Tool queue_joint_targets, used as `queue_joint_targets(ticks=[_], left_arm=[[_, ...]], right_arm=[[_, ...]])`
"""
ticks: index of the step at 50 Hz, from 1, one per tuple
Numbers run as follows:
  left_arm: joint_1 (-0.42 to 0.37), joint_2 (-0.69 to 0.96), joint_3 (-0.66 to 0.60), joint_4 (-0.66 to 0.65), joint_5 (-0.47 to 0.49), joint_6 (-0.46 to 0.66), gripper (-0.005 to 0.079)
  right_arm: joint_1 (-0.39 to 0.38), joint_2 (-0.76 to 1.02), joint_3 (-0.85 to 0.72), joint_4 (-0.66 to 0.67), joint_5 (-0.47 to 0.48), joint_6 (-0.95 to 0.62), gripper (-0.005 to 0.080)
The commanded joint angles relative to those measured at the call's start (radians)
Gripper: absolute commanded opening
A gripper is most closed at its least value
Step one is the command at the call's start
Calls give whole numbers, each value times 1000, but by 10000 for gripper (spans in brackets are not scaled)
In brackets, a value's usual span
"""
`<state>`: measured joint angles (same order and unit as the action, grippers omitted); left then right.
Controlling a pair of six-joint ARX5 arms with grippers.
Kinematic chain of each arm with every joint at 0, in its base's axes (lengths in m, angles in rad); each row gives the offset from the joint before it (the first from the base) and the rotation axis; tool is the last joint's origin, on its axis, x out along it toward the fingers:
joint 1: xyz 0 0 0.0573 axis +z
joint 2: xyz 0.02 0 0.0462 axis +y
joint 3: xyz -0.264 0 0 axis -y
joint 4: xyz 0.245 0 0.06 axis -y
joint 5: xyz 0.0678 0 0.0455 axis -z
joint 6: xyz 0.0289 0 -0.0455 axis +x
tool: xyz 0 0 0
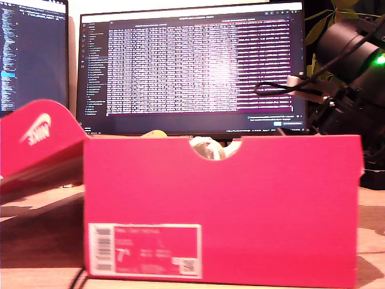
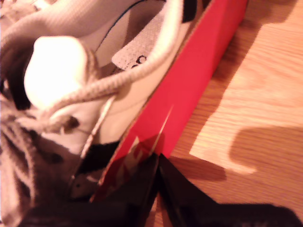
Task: Close the red shoebox by pushing the lid with your left arm and holding the box in place with your right arm
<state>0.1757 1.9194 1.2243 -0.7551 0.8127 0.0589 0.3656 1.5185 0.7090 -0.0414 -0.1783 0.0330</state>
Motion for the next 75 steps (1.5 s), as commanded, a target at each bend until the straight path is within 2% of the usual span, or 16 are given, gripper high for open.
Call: queue_joint_targets(ticks=[1, 31, 47, 62, 75], left_arm=[[-41, -5, -9, -11, 76, 1, -19], [-34, -172, 62, -84, 160, -9, -19], [-34, -195, 106, -143, 197, -6, -19], [-31, -246, 117, -163, 204, -6, -19], [-27, -260, 178, -205, 204, -7, -19]], right_arm=[[59, 22, -4, 28, -52, 5, -12], [58, 22, -4, 53, -59, 4, -12], [58, 22, -4, 56, -62, -5, -12], [58, 22, -4, 56, -76, -8, -12], [59, 22, -4, 55, -78, -10, -12]])
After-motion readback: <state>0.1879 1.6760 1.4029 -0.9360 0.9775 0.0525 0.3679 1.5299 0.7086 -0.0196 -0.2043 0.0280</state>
